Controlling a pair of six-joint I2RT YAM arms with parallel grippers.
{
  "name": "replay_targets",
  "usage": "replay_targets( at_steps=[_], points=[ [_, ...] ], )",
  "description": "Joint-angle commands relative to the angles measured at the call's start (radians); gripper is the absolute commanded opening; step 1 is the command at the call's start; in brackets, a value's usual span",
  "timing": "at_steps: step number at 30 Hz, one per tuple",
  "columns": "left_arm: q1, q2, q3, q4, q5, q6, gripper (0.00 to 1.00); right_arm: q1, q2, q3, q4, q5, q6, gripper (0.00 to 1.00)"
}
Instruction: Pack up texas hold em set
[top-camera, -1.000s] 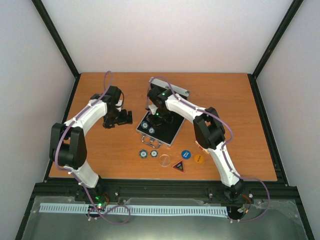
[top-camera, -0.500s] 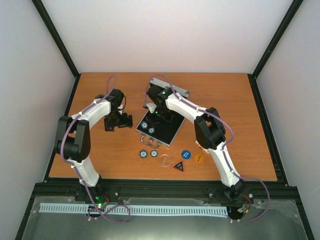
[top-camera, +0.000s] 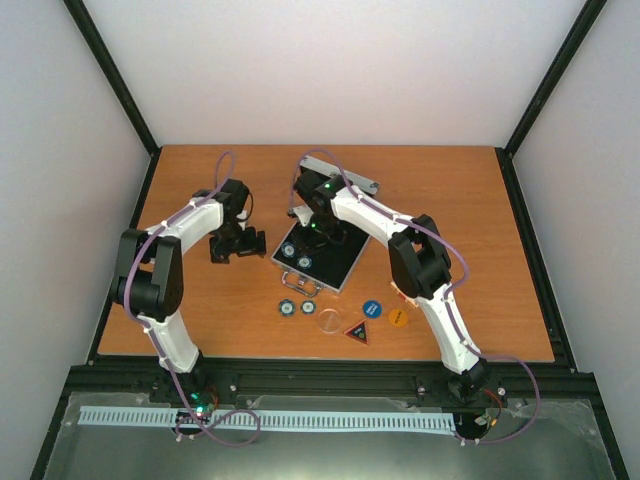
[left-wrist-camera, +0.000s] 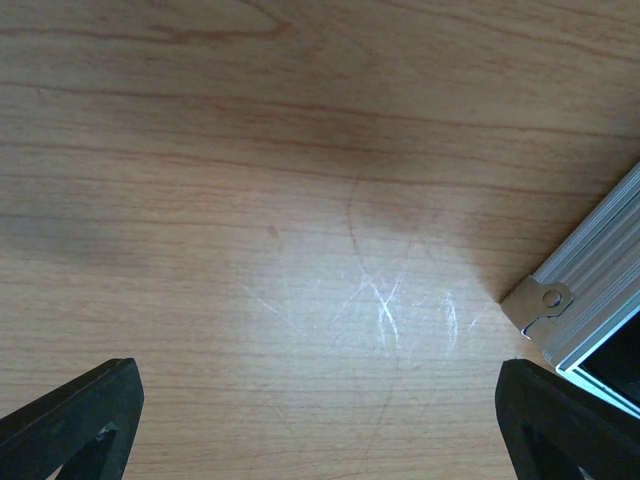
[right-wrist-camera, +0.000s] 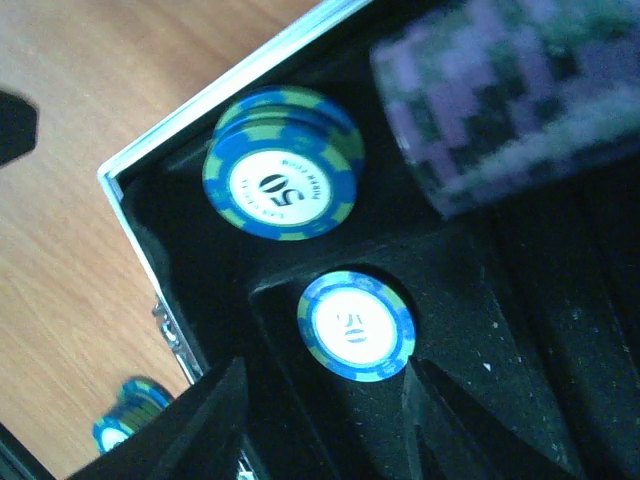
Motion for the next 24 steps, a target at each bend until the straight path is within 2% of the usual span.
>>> replay_targets(
  at_steps=[1,5,8,24],
  points=[
    [0.002,0.013,0.023,0.009,0.001,-0.004,0.99,-0.005,0.001,-0.001,-0.025,0.045,0.015,0.50],
    [0.003,0.025,0.036,0.016,-0.009,-0.003,0.99,-0.008,0.003,-0.019,-0.019,0.052,0.018,0.65],
    [0.003,0.039,0.039,0.028,0.007,-0.011,0.99,-0.011,0.005,-0.019,-0.016,0.058,0.018,0.72],
    [-0.011,0.096,0.020,0.106,0.029,-0.089,0.98,-0.020,0.009,-0.086,0.024,-0.054,0.009,0.75]
  ],
)
